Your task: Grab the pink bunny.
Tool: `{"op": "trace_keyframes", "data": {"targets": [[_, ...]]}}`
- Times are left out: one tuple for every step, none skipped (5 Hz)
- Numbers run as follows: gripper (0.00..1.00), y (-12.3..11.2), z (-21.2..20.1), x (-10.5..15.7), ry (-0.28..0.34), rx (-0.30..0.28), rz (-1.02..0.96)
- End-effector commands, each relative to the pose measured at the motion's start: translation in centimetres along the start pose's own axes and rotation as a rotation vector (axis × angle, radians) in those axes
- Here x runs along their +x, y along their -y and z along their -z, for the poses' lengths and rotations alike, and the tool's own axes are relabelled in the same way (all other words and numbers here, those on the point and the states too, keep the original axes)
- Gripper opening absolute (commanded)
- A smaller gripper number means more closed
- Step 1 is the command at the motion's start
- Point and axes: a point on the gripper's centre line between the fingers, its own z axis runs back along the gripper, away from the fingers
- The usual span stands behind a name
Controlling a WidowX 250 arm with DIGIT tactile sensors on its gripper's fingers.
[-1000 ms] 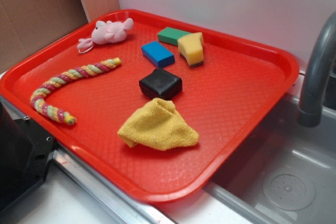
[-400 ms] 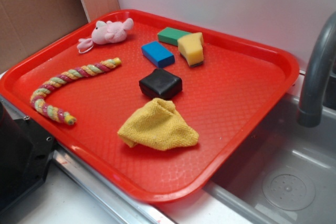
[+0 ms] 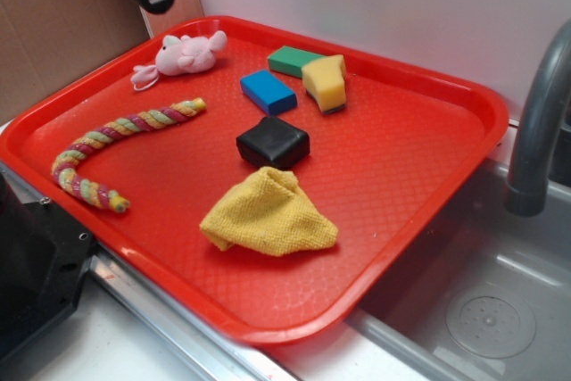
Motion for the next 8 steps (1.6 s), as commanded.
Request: {"op": "trace_keyframes", "data": {"targets": [[1.00,-4.7,2.4,0.4,0.057,-0.016,0.109],[1.00,-6.1,3.6,1.4,0.058,-0.079,0.130],[1.00,-6.6,4.9,2.5,0.045,-0.073,0.142],[1.00,-6.9,6.4,3.3,0.033,-0.064,0.161],[1.00,-7.9,8.8,3.7,0.057,-0.050,0.183],[1.00,-8.0,11.0,4.4,0.044,-0.051,0.190],[0.89,-7.8,13.4,4.9,-0.008,-0.043,0.179],[0.00,-7.7,13.0,4.7,-0.011,-0.041,0.163]]}}
